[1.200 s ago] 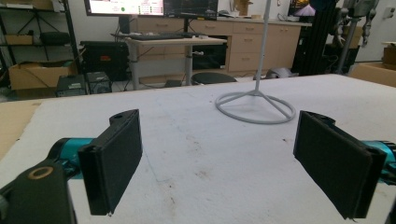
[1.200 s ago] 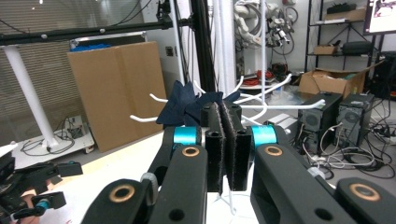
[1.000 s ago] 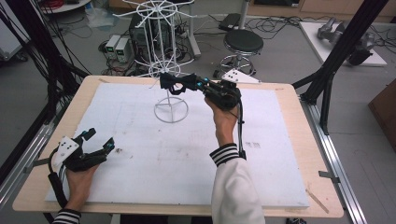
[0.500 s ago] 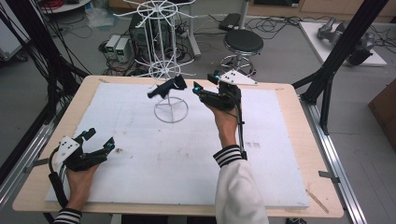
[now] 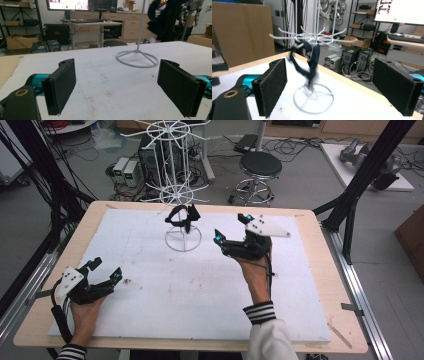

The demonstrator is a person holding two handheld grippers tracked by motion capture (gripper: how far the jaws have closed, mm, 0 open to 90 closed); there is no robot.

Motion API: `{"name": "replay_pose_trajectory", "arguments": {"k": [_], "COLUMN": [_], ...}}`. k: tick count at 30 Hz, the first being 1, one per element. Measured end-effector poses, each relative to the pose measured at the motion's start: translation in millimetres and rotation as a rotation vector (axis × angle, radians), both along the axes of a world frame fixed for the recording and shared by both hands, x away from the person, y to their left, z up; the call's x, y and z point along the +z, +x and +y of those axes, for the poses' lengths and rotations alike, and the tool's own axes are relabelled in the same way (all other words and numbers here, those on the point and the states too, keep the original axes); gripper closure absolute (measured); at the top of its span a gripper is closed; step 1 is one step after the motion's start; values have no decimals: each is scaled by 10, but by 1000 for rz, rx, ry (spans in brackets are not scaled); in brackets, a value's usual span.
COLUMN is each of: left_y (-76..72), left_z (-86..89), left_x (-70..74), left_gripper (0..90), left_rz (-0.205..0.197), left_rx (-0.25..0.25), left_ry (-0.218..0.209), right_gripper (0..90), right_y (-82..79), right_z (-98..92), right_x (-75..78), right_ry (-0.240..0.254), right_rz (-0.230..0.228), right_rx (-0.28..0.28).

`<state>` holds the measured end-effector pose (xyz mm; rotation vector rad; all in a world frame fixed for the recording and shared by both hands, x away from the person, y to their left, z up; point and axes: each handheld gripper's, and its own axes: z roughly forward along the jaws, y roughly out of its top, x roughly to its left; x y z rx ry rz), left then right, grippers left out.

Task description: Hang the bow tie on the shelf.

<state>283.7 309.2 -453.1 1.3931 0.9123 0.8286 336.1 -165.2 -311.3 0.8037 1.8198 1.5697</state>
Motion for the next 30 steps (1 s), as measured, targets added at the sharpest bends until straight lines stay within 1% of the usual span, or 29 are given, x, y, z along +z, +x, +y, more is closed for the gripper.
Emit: {"name": "replay_pose_trajectory", "arguments": {"k": [2,4,5,6,10,12,14,15,16,17,21,22,23,26,27,28,30], "left_y": [0,0,0,1,1,0,0,0,-1,-2,-7,-9,-10,-15,-17,-17,-14], "left_z": [1,1,1,2,1,1,1,0,1,2,1,1,-1,-1,-2,-2,-2], "left_x": [0,0,0,-1,0,0,0,0,-1,-1,-1,-2,-3,-3,-3,-4,-4], "left_gripper": [159,159,159,159,159,159,159,159,158,158,158,158,158,158,158,158,158], "left_rz": [0,-1,-1,-1,0,0,-1,-2,-3,-2,-7,-8,-12,-15,-15,-15,-14], "left_rx": [-1,-1,-1,-1,-1,0,0,1,0,1,3,3,7,6,8,8,10], "left_ry": [-1,-2,-2,-2,-2,0,0,-1,-1,1,0,-1,0,5,6,6,-1], "right_gripper": [122,122,122,122,122,122,122,122,122,122,122,122,122,122,122,122,122], "right_y": [-109,-256,-324,-388,-613,-688,-745,-772,-811,-818,-816,-807,-795,-781,-778,-784,-785], "right_z": [-84,-205,-262,-330,-643,-791,-891,-953,-1024,-1052,-1100,-1103,-1106,-1113,-1115,-1108,-1105], "right_x": [-81,-213,-278,-351,-685,-855,-990,-1073,-1190,-1237,-1338,-1354,-1367,-1416,-1413,-1415,-1416], "right_ry": [1,-6,-7,-5,17,33,43,40,57,62,75,70,54,68,65,66,65], "right_rz": [-1,-4,4,-8,4,15,13,7,-7,-17,-37,-32,-31,-15,-28,-19,-22], "right_rx": [-8,-23,-34,-42,-83,-106,-133,-156,-189,-203,-232,-232,-237,-240,-244,-246,-250]}}
